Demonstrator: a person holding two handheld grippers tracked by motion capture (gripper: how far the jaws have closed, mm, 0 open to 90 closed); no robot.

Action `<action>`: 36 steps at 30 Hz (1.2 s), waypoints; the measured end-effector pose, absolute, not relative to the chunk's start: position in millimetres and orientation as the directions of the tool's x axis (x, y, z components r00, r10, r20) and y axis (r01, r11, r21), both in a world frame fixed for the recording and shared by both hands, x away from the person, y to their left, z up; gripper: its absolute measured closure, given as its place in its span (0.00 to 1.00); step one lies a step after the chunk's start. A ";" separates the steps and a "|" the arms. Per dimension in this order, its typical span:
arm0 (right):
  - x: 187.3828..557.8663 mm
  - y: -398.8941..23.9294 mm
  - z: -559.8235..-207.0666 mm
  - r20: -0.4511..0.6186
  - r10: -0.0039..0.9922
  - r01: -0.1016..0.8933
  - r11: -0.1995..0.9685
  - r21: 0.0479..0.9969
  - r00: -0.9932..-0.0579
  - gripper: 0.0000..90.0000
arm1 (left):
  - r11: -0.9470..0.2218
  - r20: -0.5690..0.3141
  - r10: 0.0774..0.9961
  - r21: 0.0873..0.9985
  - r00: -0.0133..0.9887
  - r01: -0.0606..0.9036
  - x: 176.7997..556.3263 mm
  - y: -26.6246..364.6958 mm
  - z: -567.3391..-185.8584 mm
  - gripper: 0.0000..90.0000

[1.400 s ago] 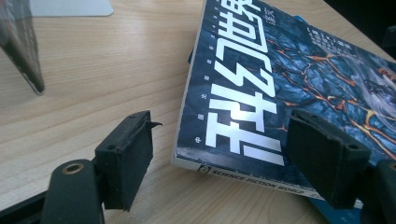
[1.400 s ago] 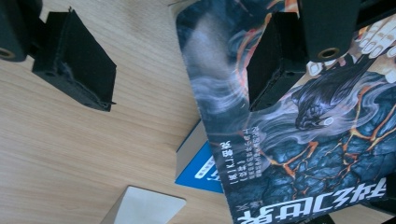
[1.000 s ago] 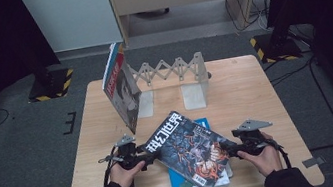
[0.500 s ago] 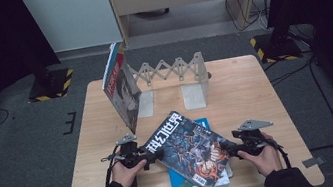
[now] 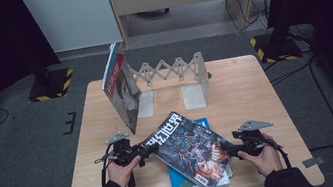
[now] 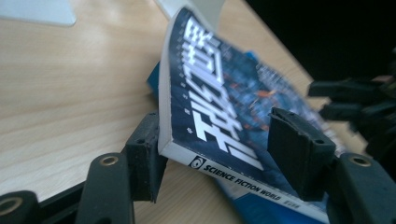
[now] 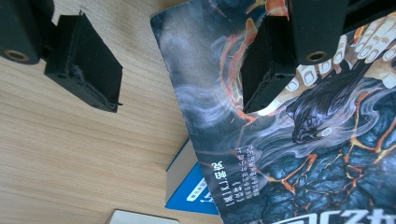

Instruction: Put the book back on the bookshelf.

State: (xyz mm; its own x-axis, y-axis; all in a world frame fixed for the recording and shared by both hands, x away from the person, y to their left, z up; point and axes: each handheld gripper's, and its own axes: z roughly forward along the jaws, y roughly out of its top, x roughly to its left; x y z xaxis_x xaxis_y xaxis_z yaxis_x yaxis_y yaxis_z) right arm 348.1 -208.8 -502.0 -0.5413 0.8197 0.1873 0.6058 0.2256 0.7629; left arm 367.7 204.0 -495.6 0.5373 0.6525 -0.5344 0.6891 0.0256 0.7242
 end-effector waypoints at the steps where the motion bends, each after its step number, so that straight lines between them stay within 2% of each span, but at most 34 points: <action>1: 347.9 -208.8 -502.0 0.191 0.820 0.609 0.223 0.761 -0.540 0.32 | 0.018 -0.532 0.654 0.722 0.538 0.692 368.5 202.9 -495.3 0.42; 9: 348.3 -210.1 -502.5 0.191 0.817 0.608 0.227 0.760 -0.544 0.33 | 0.048 -0.576 0.642 0.689 0.506 0.723 381.2 202.4 -498.4 0.45; 17: 347.6 -209.9 -502.5 0.195 0.818 0.607 0.219 0.764 -0.541 0.32 | -0.029 -0.517 0.681 0.689 0.519 0.724 379.6 203.3 -500.5 0.50; 22: 347.8 -209.8 -501.8 0.188 0.819 0.602 0.222 0.767 -0.542 0.32 | -0.058 -0.505 0.687 0.679 0.523 0.732 378.0 205.1 -504.9 0.45; 27: 348.0 -210.0 -501.6 0.188 0.817 0.600 0.223 0.769 -0.546 0.32 | -0.016 -0.526 0.672 0.693 0.520 0.721 387.0 204.9 -507.9 0.36; 31: 348.2 -210.3 -501.8 0.191 0.816 0.601 0.222 0.768 -0.546 0.32 | -0.077 -0.503 0.683 0.672 0.529 0.737 390.0 203.1 -514.7 0.35; 36: 348.3 -210.1 -501.8 0.196 0.817 0.603 0.217 0.768 -0.543 0.32 | -0.073 -0.559 0.639 0.639 0.528 0.765 392.5 198.5 -519.4 0.34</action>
